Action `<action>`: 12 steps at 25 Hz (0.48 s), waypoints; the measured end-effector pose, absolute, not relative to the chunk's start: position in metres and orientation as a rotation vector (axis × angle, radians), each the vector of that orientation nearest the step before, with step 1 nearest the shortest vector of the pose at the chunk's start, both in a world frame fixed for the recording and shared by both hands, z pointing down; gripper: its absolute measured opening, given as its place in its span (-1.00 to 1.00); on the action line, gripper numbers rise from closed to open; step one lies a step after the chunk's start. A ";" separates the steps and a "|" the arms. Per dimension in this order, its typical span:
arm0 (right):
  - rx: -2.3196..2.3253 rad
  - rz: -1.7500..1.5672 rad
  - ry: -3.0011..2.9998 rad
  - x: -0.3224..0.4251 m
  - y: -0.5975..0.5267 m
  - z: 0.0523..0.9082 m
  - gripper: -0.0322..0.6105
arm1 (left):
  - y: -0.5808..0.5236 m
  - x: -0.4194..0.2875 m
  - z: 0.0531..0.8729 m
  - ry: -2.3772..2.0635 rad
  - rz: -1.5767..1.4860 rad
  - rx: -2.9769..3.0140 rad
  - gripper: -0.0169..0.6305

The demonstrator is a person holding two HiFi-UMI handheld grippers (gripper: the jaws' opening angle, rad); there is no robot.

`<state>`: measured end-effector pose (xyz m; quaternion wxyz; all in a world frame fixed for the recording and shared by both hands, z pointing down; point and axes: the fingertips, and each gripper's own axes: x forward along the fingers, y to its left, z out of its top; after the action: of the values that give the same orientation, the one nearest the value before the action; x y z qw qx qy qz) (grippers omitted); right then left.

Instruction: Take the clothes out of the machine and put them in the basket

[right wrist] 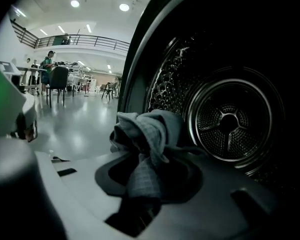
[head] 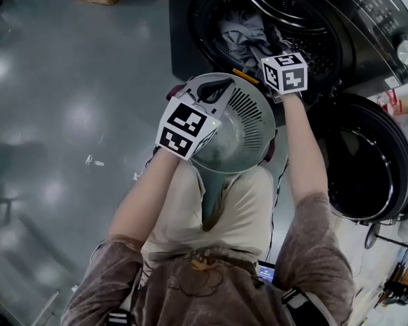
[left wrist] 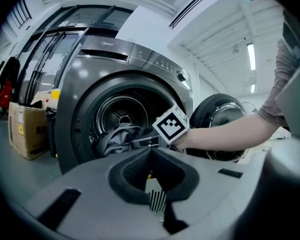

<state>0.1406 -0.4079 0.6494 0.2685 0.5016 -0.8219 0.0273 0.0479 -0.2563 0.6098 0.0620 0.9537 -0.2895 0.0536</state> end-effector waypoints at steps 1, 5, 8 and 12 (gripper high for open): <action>1.361 0.074 -2.222 0.143 -0.400 0.646 -0.53 | -0.256 0.048 0.609 -0.876 0.162 2.884 -0.94; 1.373 0.075 -2.253 0.149 -0.366 0.636 -0.53 | -0.254 0.049 0.607 -0.888 0.156 2.880 -0.94; 1.366 0.086 -2.278 0.150 -0.343 0.631 -0.53 | -0.253 0.050 0.606 -0.895 0.156 2.876 -0.94; 1.346 0.117 -2.304 0.151 -0.317 0.633 -0.53 | -0.253 0.049 0.604 -0.924 0.165 2.872 -0.94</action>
<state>0.1515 -0.3174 0.6334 0.2332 0.4899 -0.8389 0.0426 0.0487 -0.2527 0.6038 0.0602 0.9488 -0.3052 0.0546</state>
